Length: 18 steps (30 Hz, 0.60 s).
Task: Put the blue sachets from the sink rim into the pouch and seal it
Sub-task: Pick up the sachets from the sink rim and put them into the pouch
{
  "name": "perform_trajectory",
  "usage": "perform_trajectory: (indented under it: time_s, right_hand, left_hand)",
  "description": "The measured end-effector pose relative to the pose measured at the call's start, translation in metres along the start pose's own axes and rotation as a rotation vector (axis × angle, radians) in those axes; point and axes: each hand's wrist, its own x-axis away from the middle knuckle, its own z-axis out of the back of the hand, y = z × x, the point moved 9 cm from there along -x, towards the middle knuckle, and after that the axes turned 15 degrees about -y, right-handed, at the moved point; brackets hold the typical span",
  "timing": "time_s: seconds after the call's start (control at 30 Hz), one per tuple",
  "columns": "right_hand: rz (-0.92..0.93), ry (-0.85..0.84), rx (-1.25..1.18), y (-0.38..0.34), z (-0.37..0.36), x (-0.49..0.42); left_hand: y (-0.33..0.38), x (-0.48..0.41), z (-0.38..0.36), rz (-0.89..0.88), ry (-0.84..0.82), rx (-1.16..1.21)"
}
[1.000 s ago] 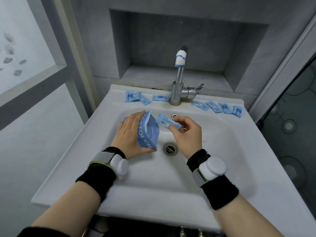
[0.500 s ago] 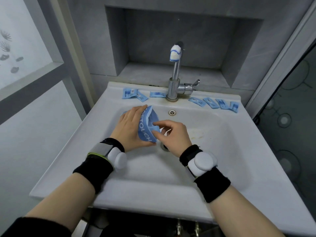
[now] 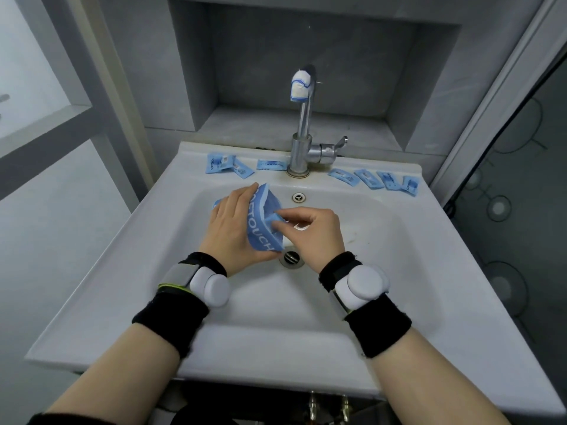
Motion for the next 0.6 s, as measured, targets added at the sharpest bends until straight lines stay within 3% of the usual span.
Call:
perform_trajectory:
  time_s: [0.6]
  right_hand:
    - [-0.015,-0.086,0.092,-0.009,-0.013,0.001]
  left_hand:
    - [-0.006,0.001,-0.004,-0.042,0.017,0.044]
